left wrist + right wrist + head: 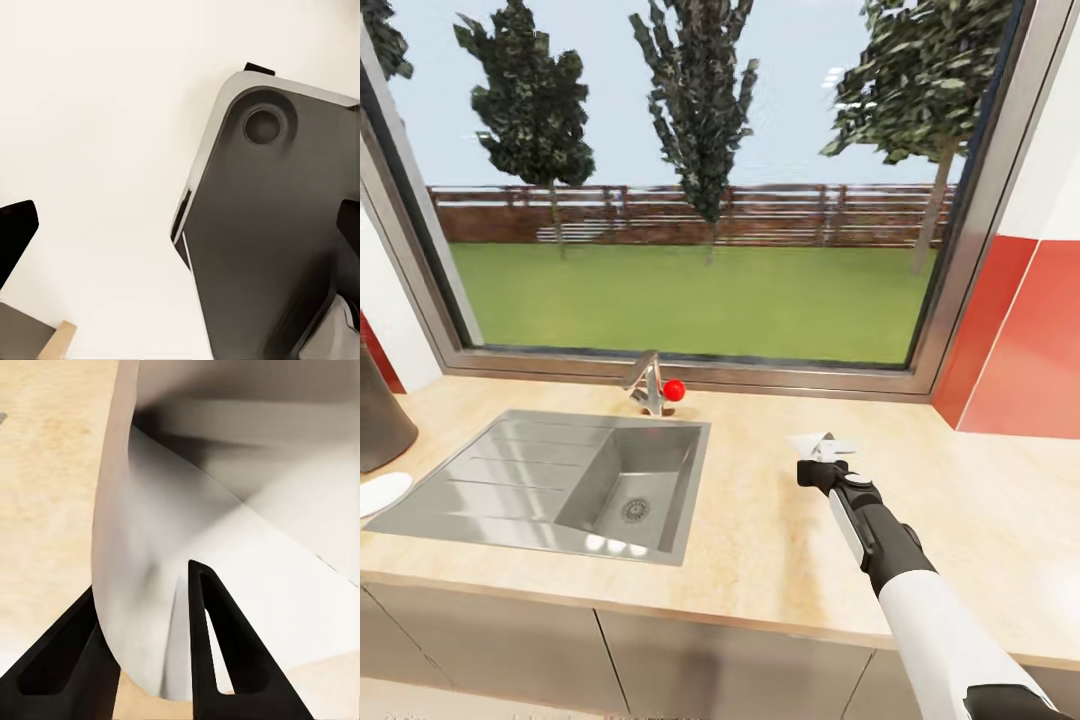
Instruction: Set up a coffee station on the kitchen countertop: keep the coffee maker on the countertop, move the bottle of coffee from the kitchen shelf to the counter next to the coffee maker, place a paper coffee filter on top of the coffee maker, put the saucer next to the coffee maker with the coffee cup on the saucer, and place the electric kettle next to the coffee maker.
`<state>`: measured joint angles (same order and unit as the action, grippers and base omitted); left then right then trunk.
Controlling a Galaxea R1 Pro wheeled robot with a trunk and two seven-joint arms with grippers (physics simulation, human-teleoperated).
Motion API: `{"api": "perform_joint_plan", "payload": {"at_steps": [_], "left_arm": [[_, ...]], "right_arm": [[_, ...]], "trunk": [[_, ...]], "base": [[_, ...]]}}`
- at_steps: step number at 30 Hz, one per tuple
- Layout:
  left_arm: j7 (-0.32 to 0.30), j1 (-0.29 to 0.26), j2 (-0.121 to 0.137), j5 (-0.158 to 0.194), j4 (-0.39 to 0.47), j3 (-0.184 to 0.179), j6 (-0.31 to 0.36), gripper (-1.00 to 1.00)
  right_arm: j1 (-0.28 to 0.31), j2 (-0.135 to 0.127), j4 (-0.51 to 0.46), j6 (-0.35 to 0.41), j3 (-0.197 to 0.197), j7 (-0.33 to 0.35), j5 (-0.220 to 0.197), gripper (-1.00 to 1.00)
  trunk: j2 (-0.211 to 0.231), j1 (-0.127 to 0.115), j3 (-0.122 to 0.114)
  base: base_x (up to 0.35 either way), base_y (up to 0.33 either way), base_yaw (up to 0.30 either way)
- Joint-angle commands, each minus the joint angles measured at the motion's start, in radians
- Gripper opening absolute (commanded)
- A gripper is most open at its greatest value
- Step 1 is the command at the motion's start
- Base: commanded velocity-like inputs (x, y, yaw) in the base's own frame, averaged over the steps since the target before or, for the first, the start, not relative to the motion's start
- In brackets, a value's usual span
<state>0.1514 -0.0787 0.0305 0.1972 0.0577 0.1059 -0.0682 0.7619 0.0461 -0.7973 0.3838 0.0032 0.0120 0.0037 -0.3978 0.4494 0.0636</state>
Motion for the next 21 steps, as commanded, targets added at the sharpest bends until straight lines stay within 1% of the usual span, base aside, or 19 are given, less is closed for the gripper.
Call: {"api": "perform_joint_plan", "payload": {"at_steps": [1, 4, 7, 16, 21], "left_arm": [[0.000, -0.001, -0.001, 0.001, -0.001, 0.008, -0.004, 1.00], [0.000, -0.001, -0.005, 0.001, 0.001, 0.008, -0.005, 1.00], [0.000, -0.001, -0.007, 0.001, 0.002, 0.008, -0.004, 1.00], [0.000, -0.001, -0.007, 0.001, 0.003, 0.008, -0.005, 1.00], [0.000, -0.001, -0.007, 0.001, 0.004, 0.008, -0.005, 1.00]], "right_arm": [[0.001, 0.000, -0.002, 0.006, 0.001, 0.000, -0.001, -1.00], [0.001, 0.000, -0.001, 0.006, 0.001, 0.000, -0.001, -1.00], [0.001, 0.000, -0.001, 0.006, 0.001, 0.000, -0.001, -1.00], [0.001, 0.003, 0.001, 0.006, 0.000, 0.000, -0.001, -1.00], [0.001, 0.005, 0.001, 0.012, 0.001, 0.003, -0.004, -1.00]], "trunk": [[-0.002, 0.001, 0.003], [-0.002, 0.001, 0.006], [-0.002, 0.001, 0.010], [-0.002, 0.001, 0.020], [-0.002, 0.001, 0.022]], "base": [[0.000, 0.000, 0.188], [0.000, 0.020, 0.198], [0.000, 0.189, 0.204], [0.000, 0.300, 0.204], [0.000, 0.317, 0.073]]}}
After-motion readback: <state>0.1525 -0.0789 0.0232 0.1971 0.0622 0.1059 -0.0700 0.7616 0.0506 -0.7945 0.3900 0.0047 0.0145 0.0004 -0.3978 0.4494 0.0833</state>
